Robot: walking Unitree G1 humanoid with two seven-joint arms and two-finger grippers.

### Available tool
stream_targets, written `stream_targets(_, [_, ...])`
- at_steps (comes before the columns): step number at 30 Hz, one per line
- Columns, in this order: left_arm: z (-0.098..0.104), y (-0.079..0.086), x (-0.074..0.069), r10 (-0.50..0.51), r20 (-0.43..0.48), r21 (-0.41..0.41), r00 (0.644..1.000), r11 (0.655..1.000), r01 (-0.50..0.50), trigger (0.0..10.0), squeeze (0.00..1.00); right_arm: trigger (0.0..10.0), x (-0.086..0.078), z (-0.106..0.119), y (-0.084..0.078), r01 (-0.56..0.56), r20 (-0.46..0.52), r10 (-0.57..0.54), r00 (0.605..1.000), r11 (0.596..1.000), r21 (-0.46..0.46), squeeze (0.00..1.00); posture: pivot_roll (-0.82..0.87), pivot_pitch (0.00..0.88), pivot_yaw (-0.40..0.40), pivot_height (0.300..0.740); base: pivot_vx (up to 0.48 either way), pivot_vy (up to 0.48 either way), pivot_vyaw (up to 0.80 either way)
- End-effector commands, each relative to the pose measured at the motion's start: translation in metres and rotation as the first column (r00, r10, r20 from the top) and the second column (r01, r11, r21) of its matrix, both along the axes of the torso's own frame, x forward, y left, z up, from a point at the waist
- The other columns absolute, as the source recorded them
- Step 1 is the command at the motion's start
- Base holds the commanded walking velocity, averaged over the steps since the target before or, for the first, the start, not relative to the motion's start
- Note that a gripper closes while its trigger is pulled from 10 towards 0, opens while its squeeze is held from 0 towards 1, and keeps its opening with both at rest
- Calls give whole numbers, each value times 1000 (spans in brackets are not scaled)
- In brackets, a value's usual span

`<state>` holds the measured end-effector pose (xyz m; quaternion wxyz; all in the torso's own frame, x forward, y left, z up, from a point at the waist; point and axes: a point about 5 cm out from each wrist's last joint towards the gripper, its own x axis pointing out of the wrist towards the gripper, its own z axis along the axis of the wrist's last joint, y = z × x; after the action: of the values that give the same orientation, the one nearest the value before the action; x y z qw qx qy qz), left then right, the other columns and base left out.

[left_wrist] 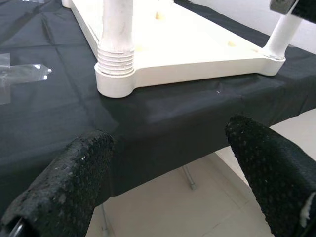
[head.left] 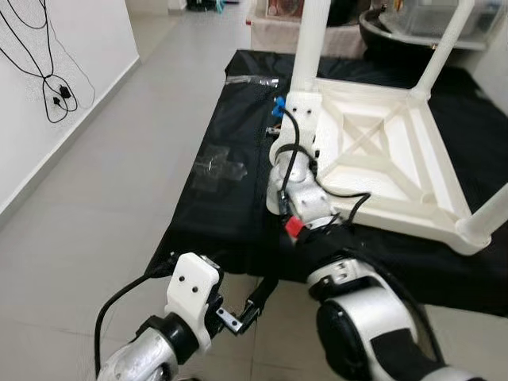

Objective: Building children table

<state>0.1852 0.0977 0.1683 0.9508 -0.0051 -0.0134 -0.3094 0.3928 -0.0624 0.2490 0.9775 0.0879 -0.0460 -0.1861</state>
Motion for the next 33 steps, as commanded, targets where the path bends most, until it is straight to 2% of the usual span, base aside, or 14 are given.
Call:
stream_targets(1, [-2, 0, -1, -3, -4, 16, 1000, 1000, 3, 10000, 0, 10000, -3, -52, -12, 96, -204, -83, 975, 994, 54, 0, 151, 188, -56, 740, 0, 0, 0])
stream_targets(7, [-1, 4, -2, -1, -3, 28, 1000, 1000, 2, 10000, 0, 10000, -6, -56, -24, 226, -244, -206, 948, 973, 54, 0, 152, 202, -51, 740, 0, 0, 0])
stream_targets(13, [-1, 6, -2, -2, -6, 34, 1000, 999, 2, 10000, 0, 10000, -6, -48, -18, 189, -183, -174, 968, 980, 69, 0, 148, 204, -44, 740, 0, 0, 0])
stream_targets(16, [-1, 6, 0, 1, -3, 37, 1000, 999, -1, 10000, 0, 10000, -5, -39, 3, 7, -67, -7, 998, 1000, 7, 0, 151, 209, -44, 740, 0, 0, 0])
stream_targets(19, [-1, 6, 0, 3, 0, 37, 1000, 999, -3, 10000, 0, 10000, -3, -36, 16, -185, 1, 185, 983, 982, -32, 0, 146, 211, -45, 740, 0, 0, 0])
stream_targets(21, [-1, 6, 0, 3, 0, 37, 1000, 999, -3, 10000, 0, 10000, -3, -36, 16, -185, 1, 185, 983, 982, -32, 0, 146, 211, -45, 740, 0, 0, 0])
stream_targets(23, [-1, 6, 0, 4, -1, 34, 1000, 999, -4, 10000, 0, 10000, 1, -43, 17, -356, -31, 355, 934, 934, -37, 0, 141, 212, -48, 740, 0, 0, 0])
stream_targets(25, [-1, 6, 0, 4, -1, 34, 1000, 999, -4, 10000, 0, 10000, 1, -43, 17, -356, -31, 355, 934, 934, -37, 0, 141, 212, -48, 740, 0, 0, 0])
stream_targets(26, [-1, 6, 0, 4, -1, 33, 1000, 999, -4, 10000, 0, 10000, 3, -47, 16, -416, -57, 414, 909, 909, -35, 0, 141, 212, -48, 740, 0, 0, 0])
stream_targets(27, [-1, 5, 0, 4, -1, 32, 1000, 999, -4, 10000, 0, 10000, 5, -57, 13, -517, -124, 510, 851, 856, -23, 0, 137, 213, -50, 740, 0, 0, 0])
stream_targets(29, [-1, 5, 0, 4, -1, 32, 1000, 999, -4, 10000, 0, 10000, 5, -57, 13, -517, -124, 510, 851, 856, -23, 0, 137, 213, -50, 740, 0, 0, 0])
stream_targets(31, [-1, 5, 0, 6, -1, 31, 1000, 1000, -6, 10000, 0, 10000, 6, -67, 8, -631, -194, 620, 760, 776, 8, 0, 134, 214, -51, 740, 0, 0, 0])
stream_targets(32, [-1, 6, 0, 8, -1, 30, 1000, 1000, -8, 10000, 0, 10000, 6, -69, 8, -710, -224, 690, 688, 705, -8, 0, 135, 215, -50, 740, 0, 0, 0])
stream_targets(33, [-1, 6, 0, 8, -1, 30, 1000, 1000, -8, 10000, 0, 10000, 6, -69, 8, -710, -224, 690, 688, 705, -8, 0, 135, 215, -50, 740, 0, 0, 0])
